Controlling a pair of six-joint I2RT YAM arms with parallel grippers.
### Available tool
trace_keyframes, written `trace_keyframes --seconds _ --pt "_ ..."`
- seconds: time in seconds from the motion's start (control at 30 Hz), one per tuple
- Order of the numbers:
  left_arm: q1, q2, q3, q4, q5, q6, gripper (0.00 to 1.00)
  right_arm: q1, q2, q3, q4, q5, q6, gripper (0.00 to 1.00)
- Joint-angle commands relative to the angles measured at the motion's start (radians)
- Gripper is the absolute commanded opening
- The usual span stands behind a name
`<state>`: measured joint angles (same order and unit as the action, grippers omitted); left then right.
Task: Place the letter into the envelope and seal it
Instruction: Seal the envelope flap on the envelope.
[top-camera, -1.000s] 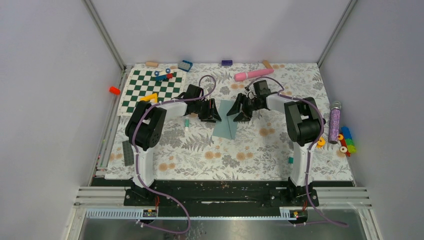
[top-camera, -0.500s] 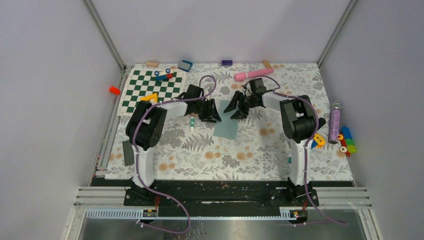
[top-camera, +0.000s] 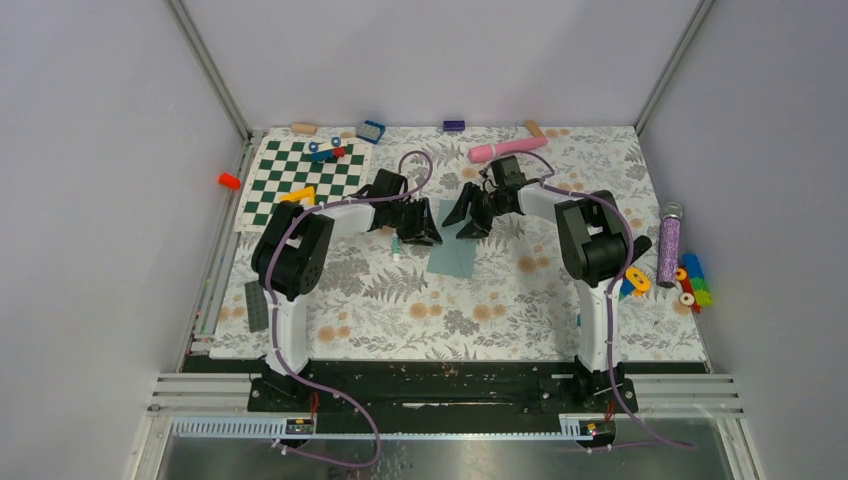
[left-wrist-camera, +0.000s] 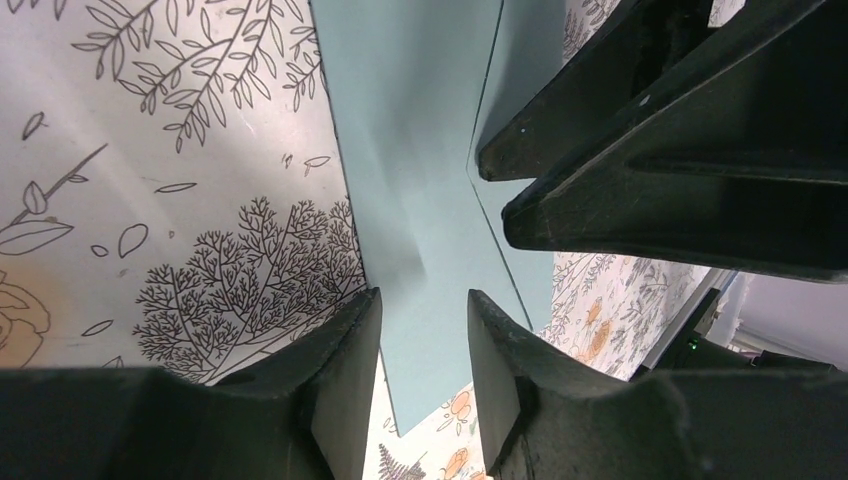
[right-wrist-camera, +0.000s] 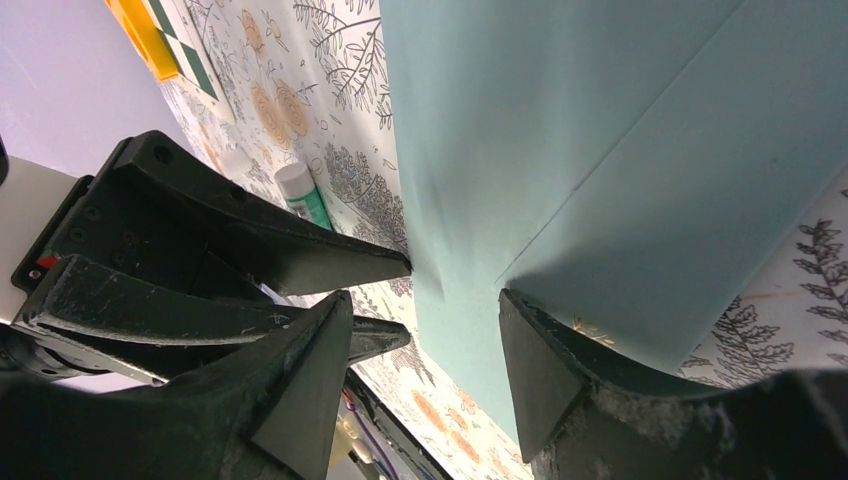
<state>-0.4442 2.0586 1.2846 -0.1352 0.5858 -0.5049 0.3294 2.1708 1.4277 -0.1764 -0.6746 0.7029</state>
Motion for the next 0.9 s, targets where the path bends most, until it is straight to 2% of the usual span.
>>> trace_keyframes --seconds 0.0,0.3,0.63,0.87 --pt "-0.013 0.005 -0.005 0.001 0.051 0.012 0.39 0.026 0.018 0.021 -0.057 0.074 -0.031 0.63" --pt "-0.013 -0.037 -0.044 0.096 0.149 -0.021 0.38 0.029 0.018 0.018 -0.061 0.079 -0.030 0.62" --pt "-0.011 -0.029 -0.031 0.026 0.041 0.004 0.37 0.028 0.015 0.014 -0.060 0.084 -0.031 0.62" --pt "-0.011 -0.030 -0.029 0.027 0.035 0.007 0.37 0.029 0.017 0.016 -0.059 0.082 -0.030 0.62"
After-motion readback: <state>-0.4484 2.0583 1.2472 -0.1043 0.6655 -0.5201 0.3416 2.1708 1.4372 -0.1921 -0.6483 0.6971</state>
